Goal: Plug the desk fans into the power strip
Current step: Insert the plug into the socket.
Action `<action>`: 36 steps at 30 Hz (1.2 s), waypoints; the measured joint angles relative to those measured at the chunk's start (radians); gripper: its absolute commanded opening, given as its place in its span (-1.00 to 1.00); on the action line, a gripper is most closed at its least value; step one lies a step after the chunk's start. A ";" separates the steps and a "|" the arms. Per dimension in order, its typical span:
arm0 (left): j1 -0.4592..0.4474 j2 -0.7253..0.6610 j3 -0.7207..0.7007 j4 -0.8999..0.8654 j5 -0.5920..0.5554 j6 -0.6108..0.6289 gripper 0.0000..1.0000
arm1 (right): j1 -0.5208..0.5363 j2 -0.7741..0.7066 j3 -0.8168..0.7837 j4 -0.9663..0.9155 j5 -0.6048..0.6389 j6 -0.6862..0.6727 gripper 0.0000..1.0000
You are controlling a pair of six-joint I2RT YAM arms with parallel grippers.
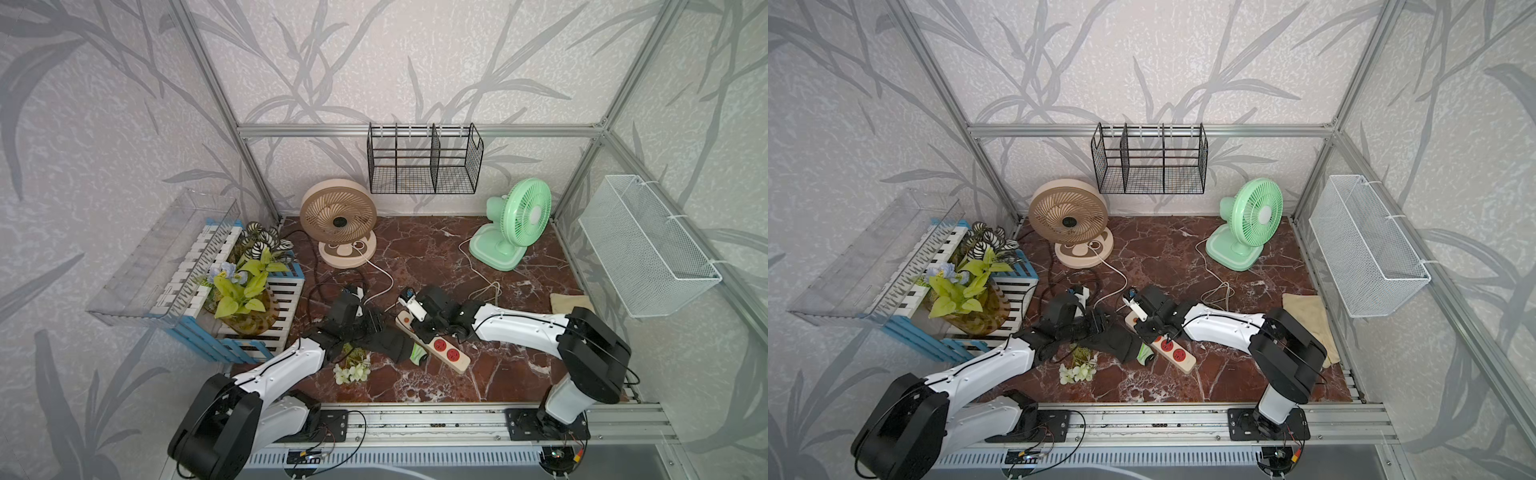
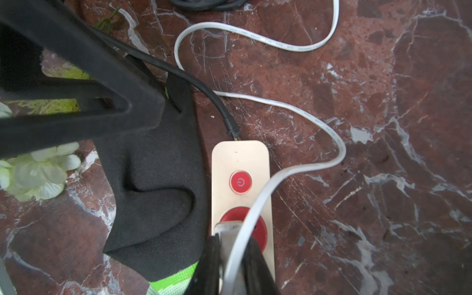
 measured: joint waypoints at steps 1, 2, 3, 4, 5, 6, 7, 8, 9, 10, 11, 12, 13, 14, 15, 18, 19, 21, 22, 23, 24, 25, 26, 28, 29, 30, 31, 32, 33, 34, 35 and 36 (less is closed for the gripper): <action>0.000 0.022 0.002 0.010 0.000 -0.005 0.27 | 0.000 0.001 0.000 0.000 0.002 0.002 -1.00; 0.000 0.046 0.006 0.018 0.001 -0.010 0.26 | 0.001 0.002 0.001 0.001 0.003 0.003 -1.00; 0.000 0.072 0.013 0.025 0.001 -0.014 0.25 | 0.001 0.003 0.002 0.002 0.004 0.005 -1.00; 0.000 0.101 0.023 0.034 0.003 -0.021 0.24 | 0.001 0.006 0.003 0.002 0.007 0.008 -1.00; 0.000 0.134 0.036 0.047 0.005 -0.027 0.23 | 0.002 0.018 0.003 0.004 0.010 0.008 -1.00; 0.000 0.158 0.047 0.056 0.006 -0.033 0.22 | 0.002 0.029 0.003 0.014 0.012 0.010 -1.00; 0.000 0.183 0.059 0.068 0.005 -0.038 0.21 | 0.002 0.035 0.010 0.016 0.014 0.011 -1.00; 0.000 0.204 0.071 0.075 0.004 -0.044 0.20 | 0.002 0.036 0.012 0.015 0.014 0.012 -1.00; 0.001 0.225 0.083 0.083 0.002 -0.047 0.19 | 0.002 0.037 0.013 0.015 0.016 0.012 -1.00; 0.003 0.247 0.094 0.093 -0.001 -0.053 0.18 | 0.000 0.037 0.014 0.015 0.016 0.012 -1.00; 0.006 0.263 0.102 0.099 -0.004 -0.056 0.17 | -0.002 0.037 0.015 0.016 0.017 0.011 -1.00; 0.010 0.277 0.109 0.106 -0.008 -0.062 0.16 | -0.003 0.038 0.018 0.016 0.017 0.011 -1.00; 0.014 0.291 0.119 0.109 -0.013 -0.065 0.14 | -0.003 0.039 0.020 0.016 0.017 0.011 -1.00; 0.020 0.304 0.129 0.113 -0.015 -0.068 0.13 | -0.004 0.041 0.023 0.014 0.017 0.010 -1.00; 0.027 0.319 0.142 0.116 -0.017 -0.070 0.12 | -0.005 0.043 0.027 0.012 0.017 0.008 -1.00; 0.052 0.367 0.185 0.122 -0.018 -0.072 0.10 | -0.006 0.050 0.037 0.002 0.016 0.005 -1.00; 0.062 0.386 0.202 0.125 -0.017 -0.072 0.10 | -0.007 0.051 0.040 -0.001 0.016 0.004 -1.00; 0.084 0.426 0.236 0.131 -0.016 -0.070 0.07 | -0.007 0.055 0.047 -0.008 0.016 0.003 -1.00; 0.096 0.444 0.252 0.132 -0.014 -0.069 0.07 | -0.007 0.056 0.049 -0.010 0.016 0.003 -1.00; 0.108 0.457 0.265 0.133 -0.014 -0.068 0.06 | -0.007 0.056 0.051 -0.012 0.016 0.003 -1.00; 0.119 0.468 0.278 0.134 -0.013 -0.067 0.05 | -0.007 0.057 0.053 -0.015 0.016 0.002 -1.00; 0.131 0.474 0.286 0.134 -0.012 -0.064 0.05 | -0.007 0.058 0.056 -0.019 0.015 0.001 -1.00; 0.142 0.475 0.292 0.134 -0.011 -0.063 0.05 | -0.007 0.059 0.058 -0.022 0.014 0.000 -1.00; 0.161 0.474 0.300 0.137 -0.010 -0.061 0.05 | -0.007 0.059 0.062 -0.028 0.013 -0.004 -1.00; 0.168 0.473 0.304 0.137 -0.008 -0.060 0.05 | -0.007 0.059 0.062 -0.029 0.011 -0.005 -1.00; 0.172 0.470 0.304 0.138 -0.007 -0.060 0.06 | -0.008 0.058 0.062 -0.029 0.010 -0.008 -1.00; 0.175 0.463 0.304 0.135 -0.005 -0.060 0.08 | -0.008 0.057 0.061 -0.030 0.008 -0.010 -1.00; 0.178 0.453 0.303 0.133 -0.002 -0.061 0.10 | -0.008 0.056 0.060 -0.029 0.007 -0.012 -1.00; 0.179 0.439 0.301 0.132 0.001 -0.061 0.11 | -0.007 0.054 0.056 -0.027 0.006 -0.012 -1.00; 0.179 0.418 0.296 0.133 0.005 -0.061 0.13 | -0.006 0.052 0.051 -0.023 0.005 -0.013 -0.93; 0.179 0.396 0.289 0.134 0.010 -0.062 0.15 | -0.005 0.051 0.048 -0.019 0.004 -0.012 -0.86; 0.179 0.369 0.278 0.135 0.014 -0.063 0.17 | -0.003 0.050 0.046 -0.017 0.003 -0.011 -0.81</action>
